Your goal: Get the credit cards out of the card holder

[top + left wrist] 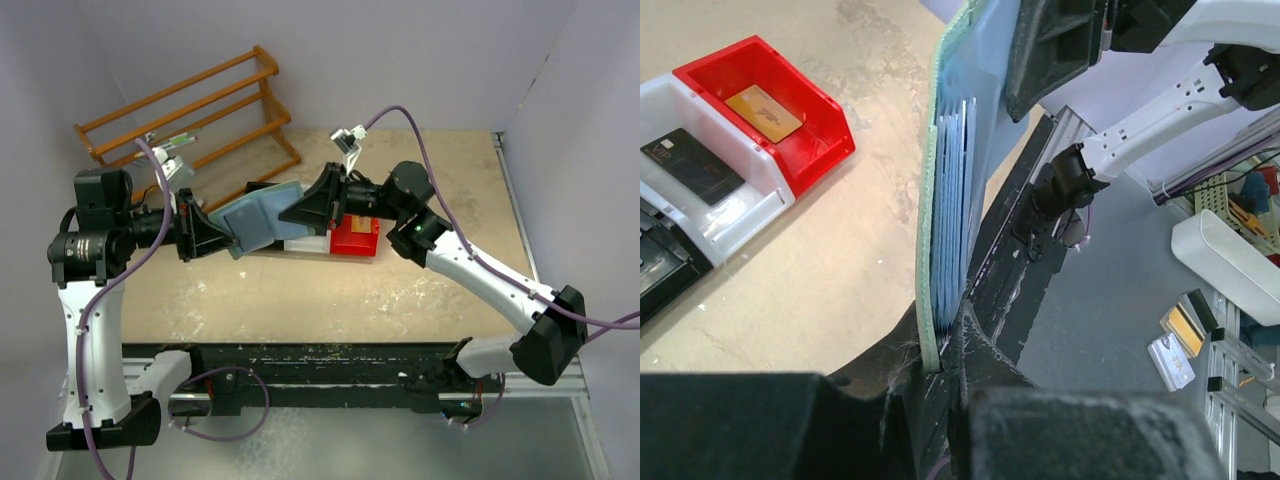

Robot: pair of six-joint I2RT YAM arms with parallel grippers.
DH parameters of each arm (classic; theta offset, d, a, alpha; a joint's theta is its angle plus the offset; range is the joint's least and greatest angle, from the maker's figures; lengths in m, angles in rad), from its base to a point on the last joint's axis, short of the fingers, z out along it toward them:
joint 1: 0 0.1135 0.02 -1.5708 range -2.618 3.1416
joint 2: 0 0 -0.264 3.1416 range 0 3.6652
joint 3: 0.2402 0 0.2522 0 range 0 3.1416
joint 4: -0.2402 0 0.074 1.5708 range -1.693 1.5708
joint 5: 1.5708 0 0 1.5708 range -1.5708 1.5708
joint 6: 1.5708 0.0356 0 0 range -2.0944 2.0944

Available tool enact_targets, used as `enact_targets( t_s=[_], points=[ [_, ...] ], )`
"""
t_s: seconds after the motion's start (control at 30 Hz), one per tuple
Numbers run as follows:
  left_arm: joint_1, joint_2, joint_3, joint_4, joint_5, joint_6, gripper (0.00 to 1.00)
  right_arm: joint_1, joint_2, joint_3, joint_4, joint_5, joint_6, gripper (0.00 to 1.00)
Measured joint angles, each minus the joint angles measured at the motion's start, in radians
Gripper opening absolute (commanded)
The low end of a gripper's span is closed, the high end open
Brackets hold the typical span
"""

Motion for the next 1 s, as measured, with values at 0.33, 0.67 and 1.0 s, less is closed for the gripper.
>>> enact_targets(
  t_s=[0.33,0.67,1.0],
  points=[
    [0.000,0.006,0.000,0.019,0.010,-0.047,0.06,0.002,0.002,0.004,-0.082,0.071,-0.069,0.80],
    [0.000,0.035,0.009,0.015,0.027,-0.069,0.06,0.127,0.003,-0.001,-0.095,0.236,-0.218,0.82],
    [0.003,0.041,0.035,-0.009,0.023,-0.066,0.07,0.179,0.027,0.000,-0.113,0.407,-0.288,0.58]
  ],
)
